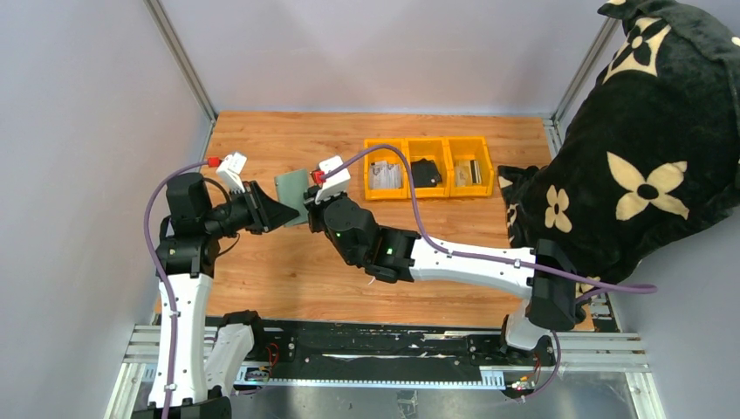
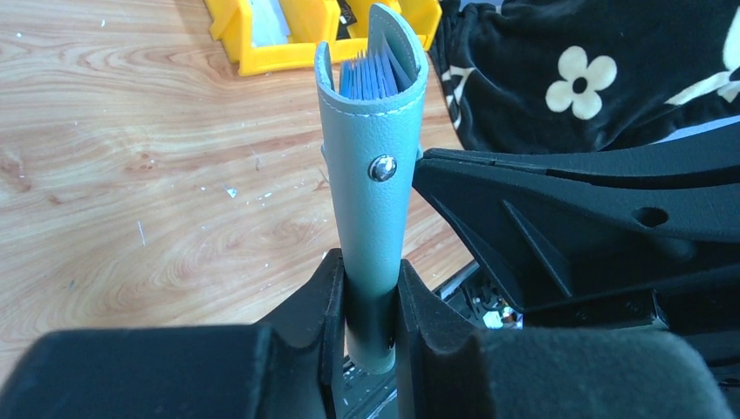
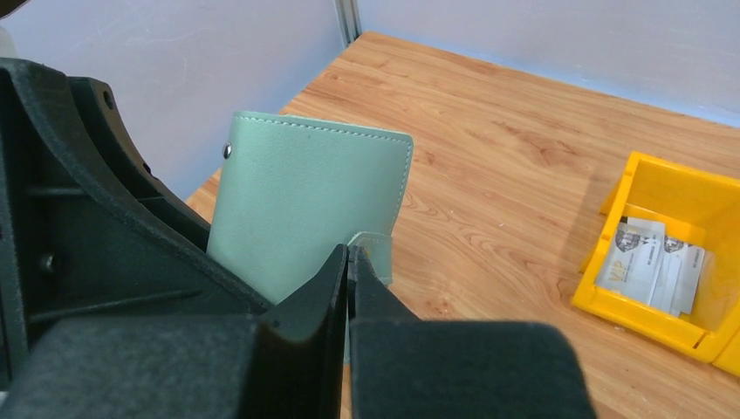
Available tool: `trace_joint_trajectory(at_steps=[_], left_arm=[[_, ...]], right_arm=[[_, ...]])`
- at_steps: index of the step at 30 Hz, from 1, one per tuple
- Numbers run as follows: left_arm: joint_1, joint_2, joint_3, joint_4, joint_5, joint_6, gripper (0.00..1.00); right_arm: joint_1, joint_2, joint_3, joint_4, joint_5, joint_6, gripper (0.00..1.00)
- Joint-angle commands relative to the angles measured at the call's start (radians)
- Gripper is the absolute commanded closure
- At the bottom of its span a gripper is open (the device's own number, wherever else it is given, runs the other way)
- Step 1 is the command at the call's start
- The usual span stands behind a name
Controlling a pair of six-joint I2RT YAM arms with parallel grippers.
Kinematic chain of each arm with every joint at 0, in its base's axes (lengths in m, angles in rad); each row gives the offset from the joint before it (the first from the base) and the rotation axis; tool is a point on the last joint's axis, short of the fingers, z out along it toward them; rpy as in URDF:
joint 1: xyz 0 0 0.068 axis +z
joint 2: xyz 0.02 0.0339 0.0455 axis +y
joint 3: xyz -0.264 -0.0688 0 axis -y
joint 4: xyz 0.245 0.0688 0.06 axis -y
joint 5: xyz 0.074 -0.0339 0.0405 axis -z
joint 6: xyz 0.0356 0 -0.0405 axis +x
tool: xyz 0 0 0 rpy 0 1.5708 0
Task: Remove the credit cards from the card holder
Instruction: Open the card holder, then move the storage box to the center of the board.
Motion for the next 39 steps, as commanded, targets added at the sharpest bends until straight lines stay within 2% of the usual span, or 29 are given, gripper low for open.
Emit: trace_joint_trajectory(at_steps=[1,10,13,14,16,17,19,20,22,25,26,34,39], left_arm=[[0.001,-0.013,0.070,0.048,0.047,-0.021,1.00],[0.001,-0.016,0.084,0.060,0.072,-0.033,1.00],[0.000,-0.021,0.083,0.076,0.086,-0.038,1.00],[0.000,-0.021,0.084,0.082,0.093,-0.035,1.00],[0.000,-0.019,0.086,0.087,0.107,-0.032,1.00],[0.000,-0.018,0.088,0.088,0.112,-0.030,1.00],[0.000,-0.017,0.092,0.090,0.117,-0.024,1.00],[0.000,-0.018,0.095,0.089,0.118,-0.019,1.00],[0.001,-0.019,0.097,0.090,0.120,-0.012,1.00],[0.001,-0.021,0.094,0.087,0.133,-0.013,1.00],[0.000,-0.026,0.094,0.086,0.138,-0.012,1.00],[0.001,-0.051,0.105,0.032,0.165,0.041,1.00],[0.001,-0.057,0.123,0.021,0.167,0.039,1.00]], right_arm=[[-0.015,-0.033,-0.071,-0.060,0.083,0.017,1.00],[-0.115,-0.134,-0.169,-0.060,-0.001,0.141,1.00],[-0.170,-0.180,-0.203,-0.062,-0.125,0.171,0.98],[-0.197,-0.200,-0.218,-0.067,-0.184,0.200,0.87],[-0.270,-0.244,-0.251,-0.074,-0.325,0.251,0.54],[-0.313,-0.263,-0.266,-0.083,-0.394,0.267,0.43],[-0.395,-0.278,-0.263,-0.142,-0.472,0.275,0.32],[-0.438,-0.271,-0.241,-0.206,-0.476,0.275,0.30],[-0.523,-0.230,-0.198,-0.325,-0.476,0.285,0.29],[-0.621,-0.144,-0.169,-0.374,-0.458,0.252,0.31],[-0.644,-0.098,-0.154,-0.381,-0.438,0.230,0.36],[-0.703,0.200,0.027,-0.431,-0.260,0.109,0.39],[-0.718,0.358,0.160,-0.422,-0.183,0.105,0.46]])
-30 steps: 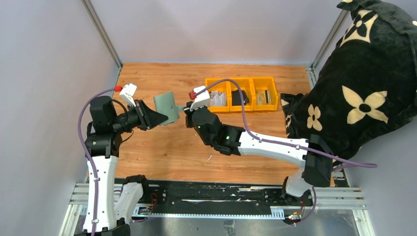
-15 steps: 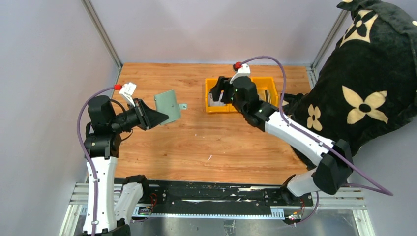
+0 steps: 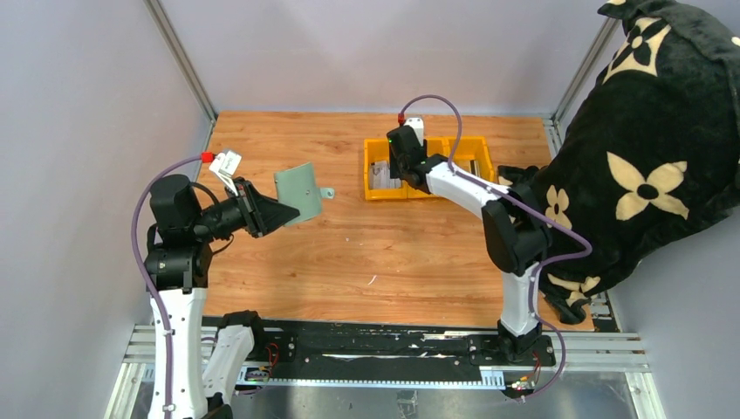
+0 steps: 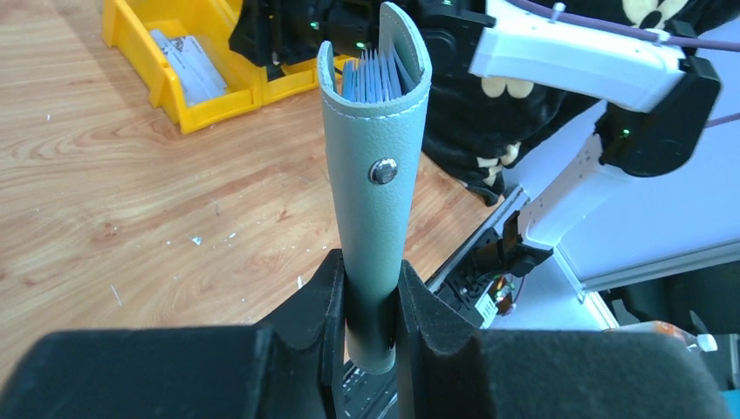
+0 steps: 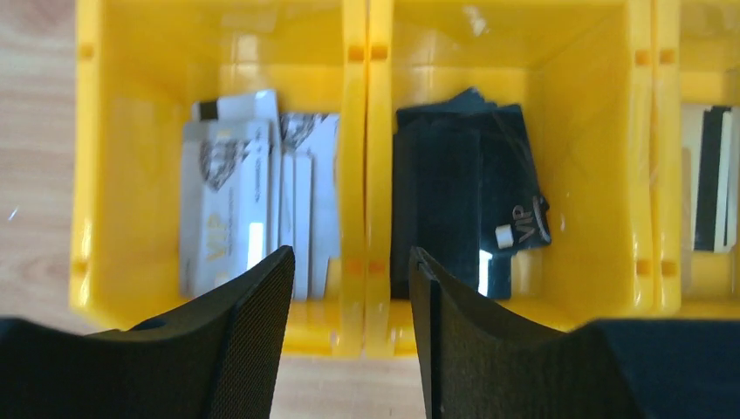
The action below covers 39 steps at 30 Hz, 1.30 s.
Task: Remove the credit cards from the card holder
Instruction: Move the storage box to the center of the board.
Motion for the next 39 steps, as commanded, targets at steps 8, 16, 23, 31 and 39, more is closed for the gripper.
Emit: trace_joint_trajectory(at_steps=[8,16,23,31,39], left_arm=[[0.000,-0.026,0.074,-0.058,0.033,0.053,1.00],[0.000,-0.023,0.077,-0.058,0.030,0.055,1.00],[0.001,-0.039,0.062,-0.061,0.080,0.047,1.00],[0.001,-0.077,0.053,-0.058,0.117,0.048,1.00],[0.000,-0.089,0.048,-0.060,0.122,0.040,1.00]], right_arm=[[-0.024,0.178,0.167,-0.041,0.150,0.018,0.80],[0.030,0.096,0.042,-0.006,0.148,0.117,0.93],[0.188,0.025,-0.020,-0.059,0.202,0.252,1.00],[0.321,0.022,-0.055,-0.097,0.278,0.416,1.00],[0.378,0.009,-0.018,-0.174,0.410,0.521,1.00]])
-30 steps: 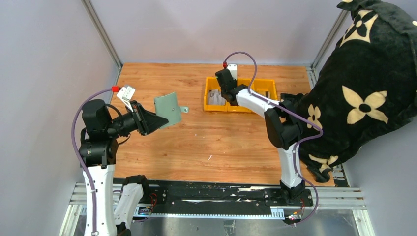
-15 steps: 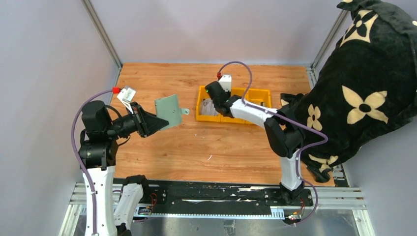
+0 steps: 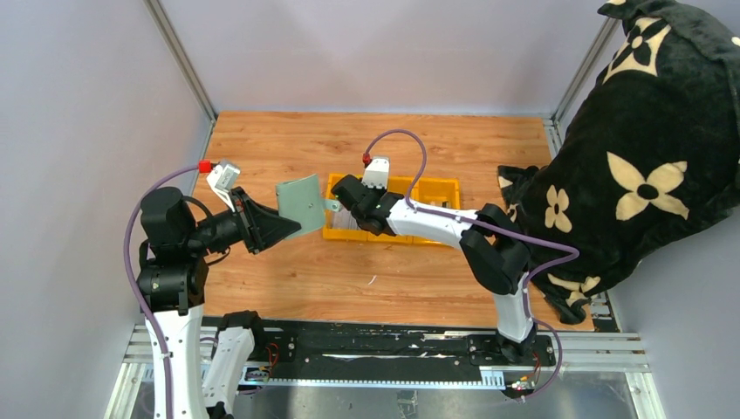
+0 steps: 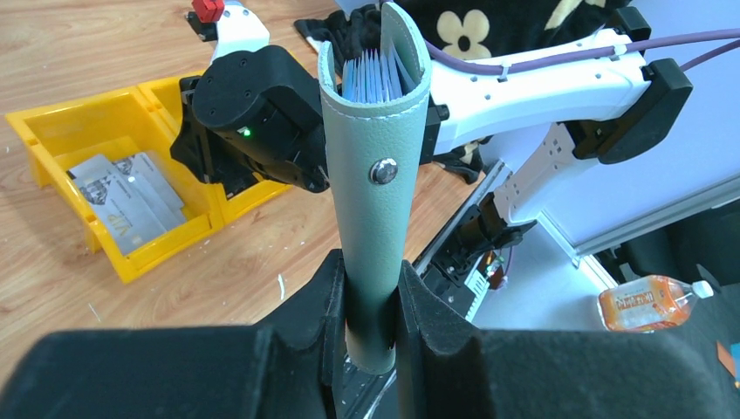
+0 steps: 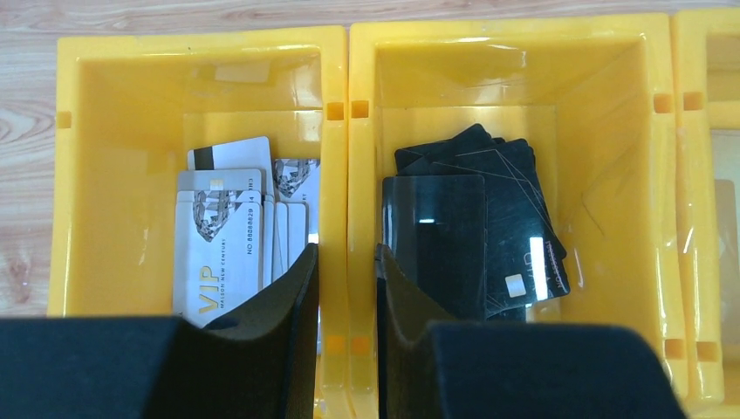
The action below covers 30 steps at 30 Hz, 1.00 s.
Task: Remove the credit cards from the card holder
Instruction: Move the storage box to the center of the board, then open the card holder.
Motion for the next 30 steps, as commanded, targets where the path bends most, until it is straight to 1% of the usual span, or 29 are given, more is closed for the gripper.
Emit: trace_joint_trajectory(at_steps=[1,2,3,5,7,9,11,12,13,15,18,19,22,24,27,30], left_arm=[[0.000,-0.015,0.006,0.006,0.028,-0.012,1.00],[0.001,-0.017,0.007,0.006,0.029,-0.012,1.00],[0.001,-0.016,0.008,0.005,0.030,-0.012,1.00],[0.001,-0.017,0.007,0.005,0.030,-0.015,1.00],[0.000,-0.017,0.006,0.005,0.029,-0.016,1.00],[0.000,-0.017,0.003,0.004,0.030,-0.016,1.00],[0.000,-0.016,0.001,0.004,0.028,-0.010,1.00],[0.000,-0.016,0.002,0.002,0.026,-0.006,1.00],[0.000,-0.015,0.001,0.002,0.024,-0.002,1.00],[0.000,-0.010,0.002,0.003,0.017,0.009,1.00],[0.000,-0.005,0.006,0.002,0.022,0.016,1.00],[0.000,-0.002,0.007,0.002,0.026,0.017,1.00],[0.001,-0.003,0.015,0.000,0.044,0.026,1.00],[0.001,-0.007,0.019,0.001,0.059,0.030,1.00],[0.001,-0.015,0.024,-0.001,0.079,0.028,1.00],[0.001,-0.025,0.031,-0.001,0.097,0.022,1.00]], right_arm=[[0.027,-0.026,0.007,-0.075,0.113,0.088,1.00],[0.027,-0.025,0.008,-0.072,0.118,0.082,1.00],[0.026,-0.024,0.002,-0.055,0.113,0.063,0.97],[0.023,-0.032,-0.009,0.030,0.078,-0.021,0.89],[0.020,-0.053,-0.015,0.095,0.012,-0.135,0.78],[0.019,-0.095,-0.026,0.135,-0.048,-0.228,0.62],[0.012,-0.176,-0.044,0.142,-0.096,-0.279,0.48],[-0.003,-0.217,-0.063,0.140,-0.156,-0.289,0.42],[-0.011,-0.267,-0.074,0.132,-0.185,-0.283,0.39],[-0.043,-0.390,-0.126,0.124,-0.292,-0.255,0.33],[-0.062,-0.544,-0.195,0.134,-0.423,-0.251,0.27],[-0.067,-0.597,-0.219,0.156,-0.494,-0.261,0.26],[-0.088,-0.731,-0.291,0.251,-0.771,-0.268,0.21],[-0.102,-0.808,-0.331,0.350,-0.950,-0.262,0.19],[-0.114,-0.831,-0.331,0.430,-1.196,-0.239,0.18],[-0.114,-0.771,-0.229,0.368,-1.364,-0.249,0.17]])
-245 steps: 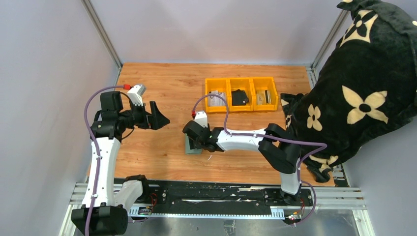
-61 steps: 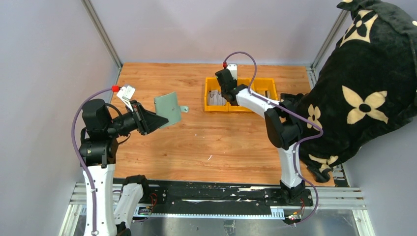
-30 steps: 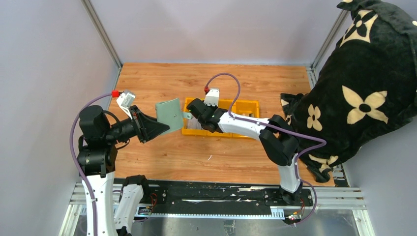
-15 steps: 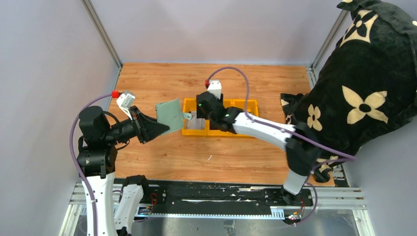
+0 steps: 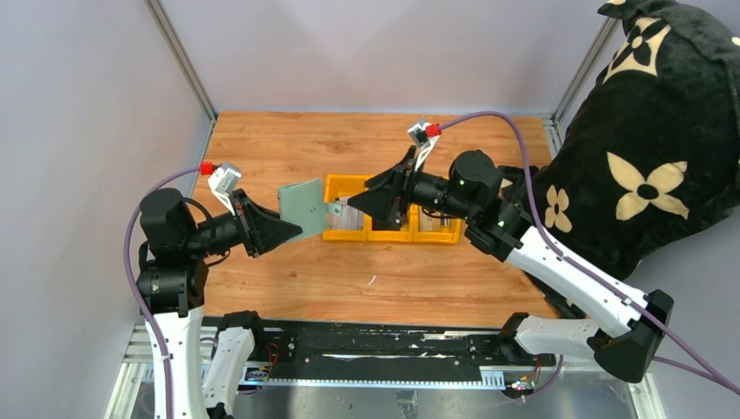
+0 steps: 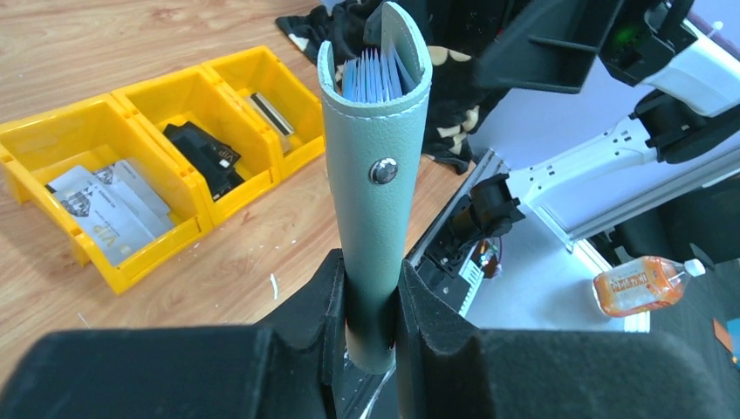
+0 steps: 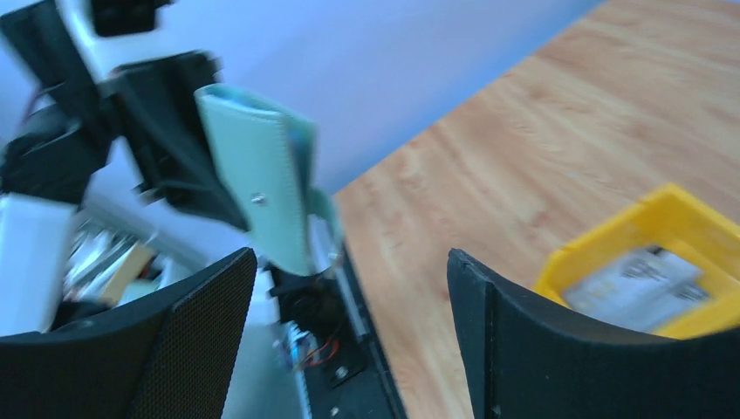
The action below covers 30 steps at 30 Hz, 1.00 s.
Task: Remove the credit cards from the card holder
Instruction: Open the card holder.
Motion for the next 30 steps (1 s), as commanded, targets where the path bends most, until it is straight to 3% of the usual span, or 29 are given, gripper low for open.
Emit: trace_joint_trajectory(at_steps=[1,4,13,28,30], left_arm=[[0.001,-0.024,0.031,0.004,0.063,0.000,1.00],[0.000,-0.034,0.036,0.004,0.077,-0.009,1.00],[0.000,-0.061,0.047,0.002,0.104,-0.023,1.00],[0.000,-0.065,0.072,0.002,0.115,-0.040,1.00],[0.000,-0.067,0.073,0.002,0.114,-0.040,1.00]], right_arm=[[-0.013,0.086,0.123,-0.019,-0.411,-0.015,0.16],[-0.013,0.137,0.186,-0.079,-0.464,-0.033,0.19],[-0.011,0.181,0.191,-0.089,-0.546,-0.034,0.47],[0.009,0.235,0.212,-0.074,-0.515,-0.004,0.74],[0.011,0.239,0.213,-0.068,-0.513,-0.001,0.81]])
